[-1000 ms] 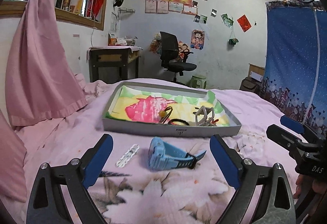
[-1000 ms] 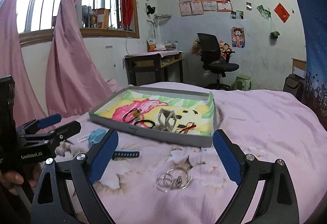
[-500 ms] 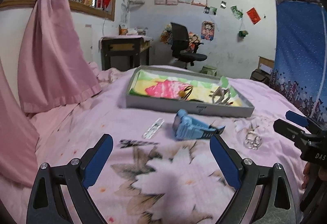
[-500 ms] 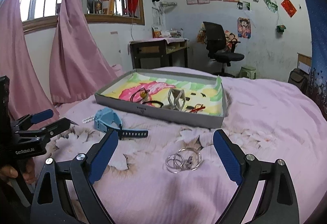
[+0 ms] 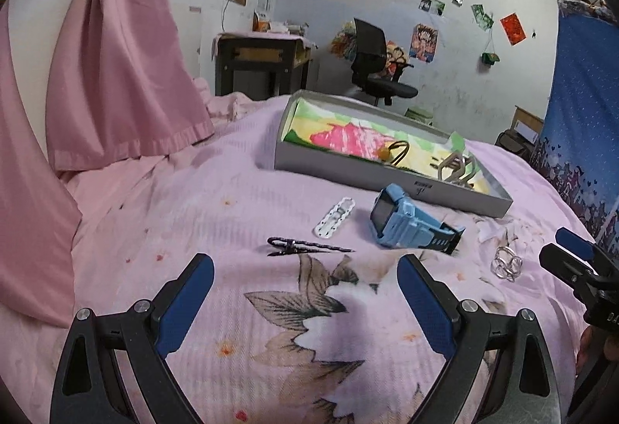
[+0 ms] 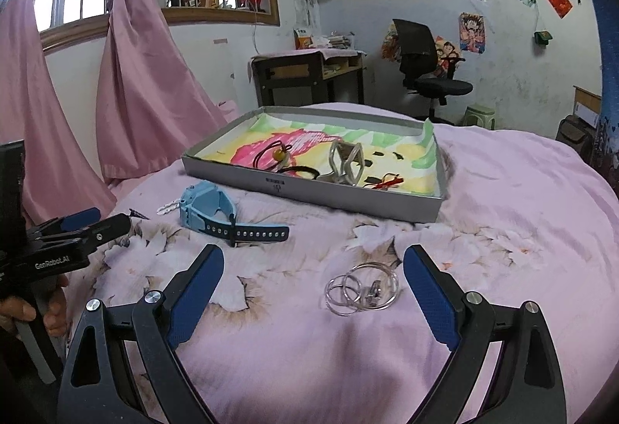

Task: Organize jewelry
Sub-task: 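Withdraw both tools from the tray toward the watch and hair clip, then grasp the black hair clip with the left tool while the right tool grasps the blue smartwatch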

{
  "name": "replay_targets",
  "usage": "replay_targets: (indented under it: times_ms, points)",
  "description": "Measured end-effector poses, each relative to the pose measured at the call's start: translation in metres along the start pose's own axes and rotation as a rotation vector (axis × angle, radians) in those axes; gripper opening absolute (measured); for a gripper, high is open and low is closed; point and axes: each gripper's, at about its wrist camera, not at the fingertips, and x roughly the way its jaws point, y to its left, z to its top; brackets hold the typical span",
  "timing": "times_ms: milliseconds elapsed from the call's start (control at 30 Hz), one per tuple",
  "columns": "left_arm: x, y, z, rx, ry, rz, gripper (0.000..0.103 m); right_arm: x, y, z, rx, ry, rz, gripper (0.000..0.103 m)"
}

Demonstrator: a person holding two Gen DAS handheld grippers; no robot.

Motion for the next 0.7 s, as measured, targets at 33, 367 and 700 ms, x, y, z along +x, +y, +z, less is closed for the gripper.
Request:
replay_targets:
  times_ms: [33, 367, 700]
  points:
    - [0.003, 0.0, 0.0, 0.003, 0.011, 0.006, 0.096, 0.002, 0.001, 0.0, -0.002, 0.007, 0.004, 0.091]
    - [0.022, 0.015, 0.008, -0.036, 0.076, -0.023, 0.096, 0.037, 0.013, 0.005, -0.012, 0.104, 0.093, 0.091]
    - [0.041, 0.026, 0.011, -0.066, 0.117, -0.089, 0.09, 0.079, 0.036, 0.021, -0.067, 0.162, 0.165, 0.087]
